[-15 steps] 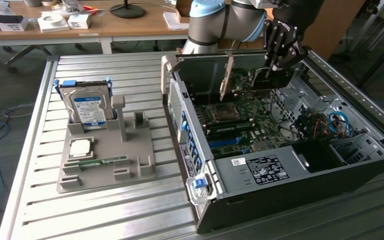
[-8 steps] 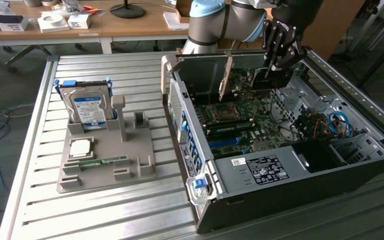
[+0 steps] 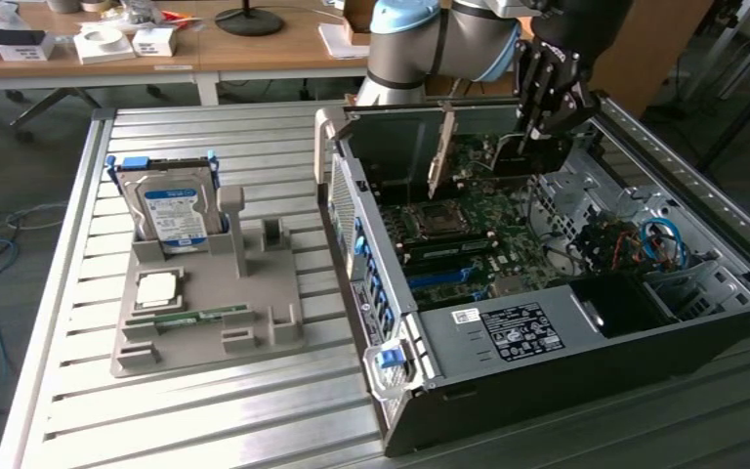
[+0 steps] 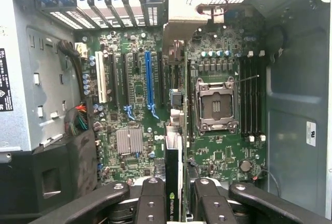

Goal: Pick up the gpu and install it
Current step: 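Insert the gpu into the slot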

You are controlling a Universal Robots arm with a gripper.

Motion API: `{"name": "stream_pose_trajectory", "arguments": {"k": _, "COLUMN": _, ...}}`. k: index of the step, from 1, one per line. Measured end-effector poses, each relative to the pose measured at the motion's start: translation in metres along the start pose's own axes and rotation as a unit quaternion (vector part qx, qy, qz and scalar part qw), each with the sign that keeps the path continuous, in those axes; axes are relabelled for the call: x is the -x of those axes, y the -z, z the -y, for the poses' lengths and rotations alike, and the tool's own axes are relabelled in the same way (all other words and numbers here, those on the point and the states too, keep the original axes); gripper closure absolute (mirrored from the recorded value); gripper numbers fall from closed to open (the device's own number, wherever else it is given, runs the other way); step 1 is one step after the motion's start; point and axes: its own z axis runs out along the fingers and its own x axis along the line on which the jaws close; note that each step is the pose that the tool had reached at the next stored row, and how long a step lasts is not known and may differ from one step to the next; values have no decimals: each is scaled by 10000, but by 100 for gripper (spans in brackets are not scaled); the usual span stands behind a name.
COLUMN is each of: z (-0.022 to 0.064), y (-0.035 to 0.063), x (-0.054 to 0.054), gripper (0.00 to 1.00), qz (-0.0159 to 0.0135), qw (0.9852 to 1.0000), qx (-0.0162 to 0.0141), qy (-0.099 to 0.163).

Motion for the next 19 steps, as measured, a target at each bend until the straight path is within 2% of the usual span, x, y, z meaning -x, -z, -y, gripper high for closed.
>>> {"name": "stream_pose_trajectory", "arguments": {"k": 3, "z": -1, "y": -13, "x": -1, "gripper": 74, "qz": 0, "qw": 10000, "qx": 0, "qy": 0}}
{"name": "stream_pose_trajectory", "arguments": {"k": 12, "z": -8, "y": -170, "x": -7, "gripper": 74, "qz": -1, "qw": 10000, "qx": 3, "qy": 0}}
{"name": "stream_pose_trajectory", "arguments": {"k": 19, "z": -9, "y": -181, "x": -7, "gripper": 74, "qz": -3, "qw": 10000, "qx": 5, "qy": 0}}
